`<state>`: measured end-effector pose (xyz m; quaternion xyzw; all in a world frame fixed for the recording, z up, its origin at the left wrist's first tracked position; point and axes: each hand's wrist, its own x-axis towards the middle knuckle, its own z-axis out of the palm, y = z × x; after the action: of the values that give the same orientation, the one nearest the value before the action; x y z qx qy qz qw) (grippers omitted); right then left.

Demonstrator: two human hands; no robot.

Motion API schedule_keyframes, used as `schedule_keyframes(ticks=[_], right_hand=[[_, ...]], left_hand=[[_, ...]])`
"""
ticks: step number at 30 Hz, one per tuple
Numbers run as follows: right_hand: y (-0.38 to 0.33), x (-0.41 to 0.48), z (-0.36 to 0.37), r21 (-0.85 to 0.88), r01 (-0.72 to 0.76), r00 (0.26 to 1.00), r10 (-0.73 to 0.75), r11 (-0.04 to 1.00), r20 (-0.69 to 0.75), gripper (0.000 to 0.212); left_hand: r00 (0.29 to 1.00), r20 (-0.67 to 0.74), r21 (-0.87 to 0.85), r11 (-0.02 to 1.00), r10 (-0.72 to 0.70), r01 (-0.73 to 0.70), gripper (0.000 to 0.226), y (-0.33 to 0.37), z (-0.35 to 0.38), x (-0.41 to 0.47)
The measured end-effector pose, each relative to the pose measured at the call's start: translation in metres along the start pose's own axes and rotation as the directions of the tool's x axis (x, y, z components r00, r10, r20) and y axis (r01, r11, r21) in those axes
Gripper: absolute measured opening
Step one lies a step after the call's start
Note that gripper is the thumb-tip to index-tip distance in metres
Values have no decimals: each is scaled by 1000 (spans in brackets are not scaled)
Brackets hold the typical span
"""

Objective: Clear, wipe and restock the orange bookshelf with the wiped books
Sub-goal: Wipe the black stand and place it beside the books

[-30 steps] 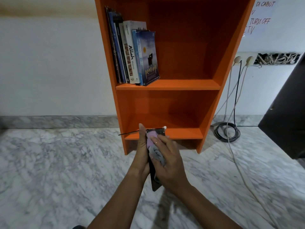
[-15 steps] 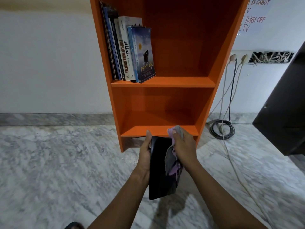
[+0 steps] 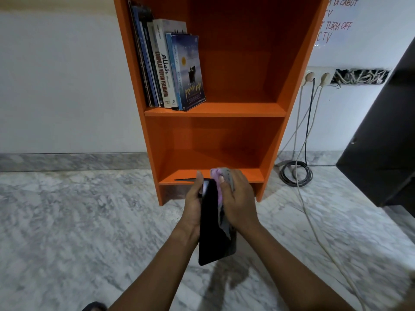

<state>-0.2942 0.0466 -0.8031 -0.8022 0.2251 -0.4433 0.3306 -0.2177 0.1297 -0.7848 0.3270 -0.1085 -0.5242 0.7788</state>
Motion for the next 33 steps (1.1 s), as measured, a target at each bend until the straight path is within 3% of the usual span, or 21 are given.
schedule_keyframes(ticks=[2, 4, 6, 8, 10, 12, 14, 16, 21, 28, 31, 33], right_hand=[[18, 1, -5, -52, -52, 998, 50, 997, -42, 27], [28, 2, -12, -7, -214, 972, 212, 977, -105, 24], [31, 4, -19, 101, -445, 873, 456, 890, -175, 20], [24, 3, -22, 185, -530, 800, 560, 828, -214, 22], [-1, -1, -21, 241, -411, 865, 459, 879, -200, 18], [-25, -9, -13, 255, -209, 969, 234, 944, -72, 18], [-42, -25, 1, 278, -120, 980, 68, 953, 189, 24], [-45, -40, 17, 244, -52, 966, -13, 968, 260, 37], [-15, -51, 19, 281, -109, 989, 76, 953, 125, 42], [21, -50, 6, 207, -327, 945, 324, 922, 51, 31], [26, -34, -3, 232, -451, 872, 481, 862, -93, 18], [24, -20, -9, 256, -447, 853, 495, 857, -166, 18]], left_hand=[[998, 58, 43, 999, 10, -13, 64, -3, 6, -5], [997, 54, 49, 997, 60, -62, 63, -4, 9, -3], [994, 50, 3, 995, 98, -98, 53, 3, 2, 2], [994, 30, -55, 993, 106, -104, 56, 7, -5, 8], [992, 33, -173, 978, 122, -114, 62, 9, -11, 13], [991, 20, -220, 968, 130, -122, 65, 14, -15, 18], [991, 9, -216, 968, 133, -128, 57, 17, -19, 22], [995, 11, -232, 968, 102, -97, 52, 19, -22, 26], [970, -15, -264, 935, 242, -237, 64, 23, -15, 25], [985, 76, -239, 962, 153, -131, 89, 24, -21, 21], [987, 129, -226, 972, 97, -66, 94, 24, -20, 15], [989, 116, -238, 969, 92, -62, 91, 23, -20, 14]])
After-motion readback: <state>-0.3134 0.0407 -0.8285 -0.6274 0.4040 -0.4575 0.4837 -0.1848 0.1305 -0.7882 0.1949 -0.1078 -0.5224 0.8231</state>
